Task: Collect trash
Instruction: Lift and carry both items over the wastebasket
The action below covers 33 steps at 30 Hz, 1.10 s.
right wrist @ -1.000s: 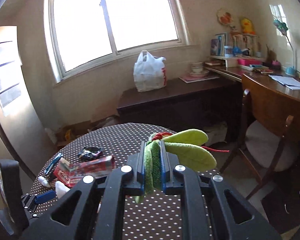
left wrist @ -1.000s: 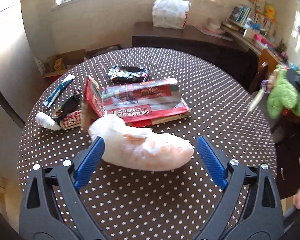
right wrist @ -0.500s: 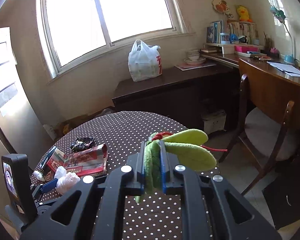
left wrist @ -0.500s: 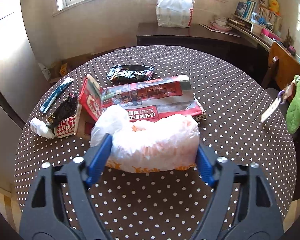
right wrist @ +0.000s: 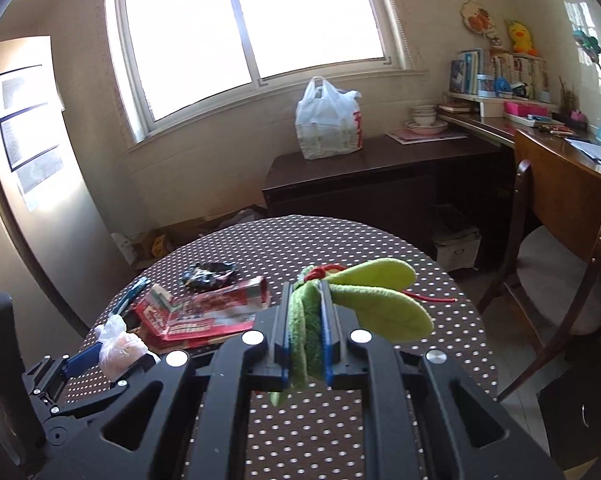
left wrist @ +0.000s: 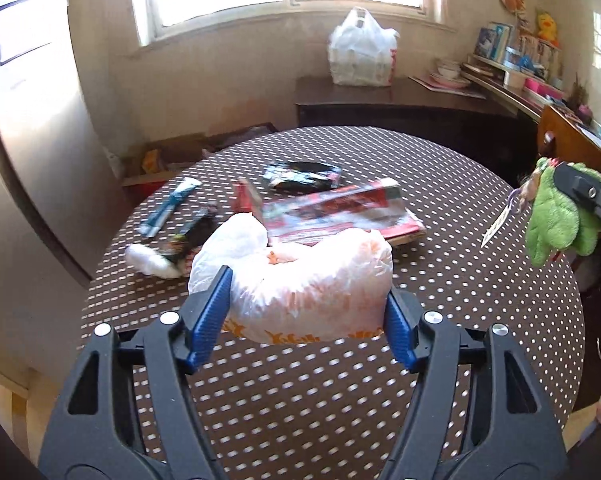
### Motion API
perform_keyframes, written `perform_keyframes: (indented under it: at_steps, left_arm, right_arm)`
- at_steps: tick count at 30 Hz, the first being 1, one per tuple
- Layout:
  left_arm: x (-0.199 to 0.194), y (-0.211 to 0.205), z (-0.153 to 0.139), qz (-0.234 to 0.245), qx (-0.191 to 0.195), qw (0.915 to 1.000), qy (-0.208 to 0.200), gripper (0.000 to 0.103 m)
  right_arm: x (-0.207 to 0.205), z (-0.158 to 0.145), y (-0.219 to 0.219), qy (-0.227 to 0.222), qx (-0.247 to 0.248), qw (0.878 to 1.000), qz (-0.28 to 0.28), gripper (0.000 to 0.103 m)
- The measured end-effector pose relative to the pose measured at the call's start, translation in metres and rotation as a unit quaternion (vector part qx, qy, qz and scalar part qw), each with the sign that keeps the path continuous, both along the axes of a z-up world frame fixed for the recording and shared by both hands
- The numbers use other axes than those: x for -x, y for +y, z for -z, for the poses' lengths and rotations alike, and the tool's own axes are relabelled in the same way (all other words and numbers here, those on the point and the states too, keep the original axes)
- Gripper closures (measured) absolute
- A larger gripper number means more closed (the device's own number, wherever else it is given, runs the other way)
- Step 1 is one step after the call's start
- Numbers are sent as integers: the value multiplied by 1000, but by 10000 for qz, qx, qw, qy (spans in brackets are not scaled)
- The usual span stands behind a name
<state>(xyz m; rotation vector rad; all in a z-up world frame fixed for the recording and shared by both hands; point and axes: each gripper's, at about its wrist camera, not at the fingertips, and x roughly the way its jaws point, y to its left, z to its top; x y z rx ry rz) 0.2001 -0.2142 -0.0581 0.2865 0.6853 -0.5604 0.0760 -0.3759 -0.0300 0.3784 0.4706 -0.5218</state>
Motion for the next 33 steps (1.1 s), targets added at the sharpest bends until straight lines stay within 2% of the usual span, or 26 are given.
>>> perform_keyframes:
  at_steps: [8, 16, 23, 33]
  left_arm:
    - [-2, 62, -18, -594, 163, 9979, -221, 35]
    - [-6, 143, -29, -1520, 274, 9875, -314, 35]
    - [-4, 215, -30, -2311, 282, 9719, -352, 35]
    - [0, 303, -18, -3263, 300, 9445, -217, 35]
  right_arm:
    - [-32, -5, 51, 4, 52, 9972, -751, 91]
    - [-68, -12, 119, -1, 44, 9854, -1702, 91]
    - [-99, -15, 185, 11, 20, 9667, -2559, 91]
    - [-128, -12, 281, 155, 91, 9317, -3629, 91]
